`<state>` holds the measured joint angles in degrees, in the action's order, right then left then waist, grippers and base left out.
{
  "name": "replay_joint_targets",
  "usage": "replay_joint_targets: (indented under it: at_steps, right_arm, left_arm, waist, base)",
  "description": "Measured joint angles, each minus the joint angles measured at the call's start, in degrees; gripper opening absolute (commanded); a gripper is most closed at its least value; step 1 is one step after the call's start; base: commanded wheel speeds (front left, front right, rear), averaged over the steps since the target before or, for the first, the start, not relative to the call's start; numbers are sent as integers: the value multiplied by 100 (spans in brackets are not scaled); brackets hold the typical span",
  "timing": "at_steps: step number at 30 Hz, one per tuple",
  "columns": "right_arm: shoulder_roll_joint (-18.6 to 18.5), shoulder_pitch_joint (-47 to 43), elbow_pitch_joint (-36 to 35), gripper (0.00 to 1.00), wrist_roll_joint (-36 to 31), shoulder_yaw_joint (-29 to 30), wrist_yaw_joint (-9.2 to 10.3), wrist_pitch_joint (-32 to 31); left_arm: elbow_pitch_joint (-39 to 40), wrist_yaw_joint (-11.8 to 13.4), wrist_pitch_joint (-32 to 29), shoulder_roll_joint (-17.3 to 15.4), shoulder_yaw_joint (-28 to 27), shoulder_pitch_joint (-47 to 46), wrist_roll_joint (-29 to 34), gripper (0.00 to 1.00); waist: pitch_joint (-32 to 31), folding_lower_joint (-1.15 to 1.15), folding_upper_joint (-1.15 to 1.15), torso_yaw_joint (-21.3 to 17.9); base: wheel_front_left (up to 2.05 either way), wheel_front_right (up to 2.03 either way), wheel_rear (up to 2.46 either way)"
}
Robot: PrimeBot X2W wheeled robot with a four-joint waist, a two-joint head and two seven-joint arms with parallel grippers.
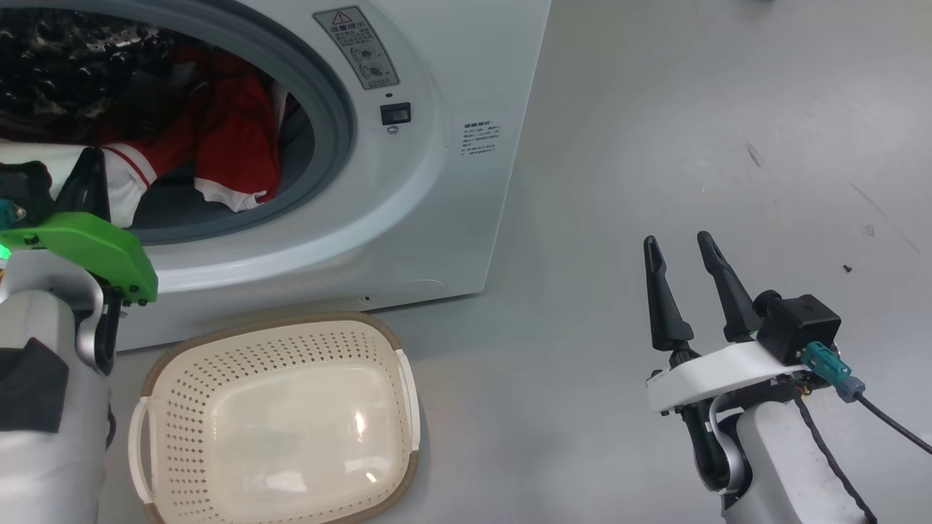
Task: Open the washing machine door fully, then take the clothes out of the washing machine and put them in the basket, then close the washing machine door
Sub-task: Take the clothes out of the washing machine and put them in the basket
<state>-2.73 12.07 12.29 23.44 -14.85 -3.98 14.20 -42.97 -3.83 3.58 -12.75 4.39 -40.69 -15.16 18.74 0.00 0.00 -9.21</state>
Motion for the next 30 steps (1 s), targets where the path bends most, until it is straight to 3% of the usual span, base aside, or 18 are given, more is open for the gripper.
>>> replay_joint_targets:
  at_steps: [11,23,30]
  right_arm:
    - [0,-221,90,100,-94,34,-62,0]
    - [1,-357,141,100,-144,19,-125,0]
    - [1,-447,138,100,-151,14,-146,0]
  left_arm:
    - [347,-59,971,163,-19,576,-99,0]
    - [1151,-152,1085,268,-75,1019,-135,0]
    - [2130,-152,1087,268,-308,1084,-131,0]
  waist:
    - [-414,0,0,212]
    - [-765,0,0,315]
    - [-819,0,0,330]
  base:
    - [0,0,0]
    - [0,0,0]
    - [0,0,0]
